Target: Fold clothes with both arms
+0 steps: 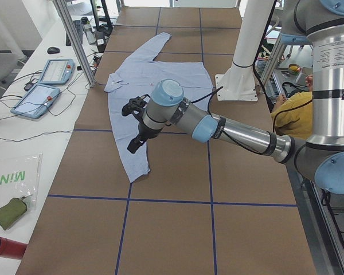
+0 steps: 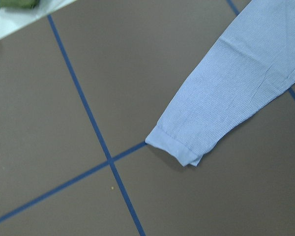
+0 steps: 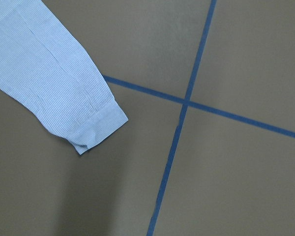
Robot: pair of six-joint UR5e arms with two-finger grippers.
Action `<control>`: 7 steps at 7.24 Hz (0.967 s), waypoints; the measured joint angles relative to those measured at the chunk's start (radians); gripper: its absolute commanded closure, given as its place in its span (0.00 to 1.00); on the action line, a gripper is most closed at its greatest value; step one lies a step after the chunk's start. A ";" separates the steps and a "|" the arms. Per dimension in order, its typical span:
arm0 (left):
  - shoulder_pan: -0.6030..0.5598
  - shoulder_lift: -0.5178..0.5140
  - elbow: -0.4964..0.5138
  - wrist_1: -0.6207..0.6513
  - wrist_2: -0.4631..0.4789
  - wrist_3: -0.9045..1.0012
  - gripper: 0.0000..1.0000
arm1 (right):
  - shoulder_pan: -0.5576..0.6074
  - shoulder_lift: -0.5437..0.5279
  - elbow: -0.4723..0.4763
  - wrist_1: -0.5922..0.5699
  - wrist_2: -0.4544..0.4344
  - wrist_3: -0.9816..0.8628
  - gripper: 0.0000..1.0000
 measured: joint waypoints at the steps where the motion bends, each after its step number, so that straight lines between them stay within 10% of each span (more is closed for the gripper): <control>1: 0.001 -0.050 0.072 -0.070 -0.003 -0.001 0.00 | 0.001 0.016 -0.016 0.045 0.000 0.005 0.00; 4: 0.002 -0.104 0.161 -0.115 -0.007 0.001 0.00 | -0.009 0.028 -0.020 0.106 0.001 0.082 0.01; 7: 0.002 -0.102 0.166 -0.117 -0.008 0.002 0.00 | -0.203 0.021 -0.096 0.480 -0.091 0.674 0.01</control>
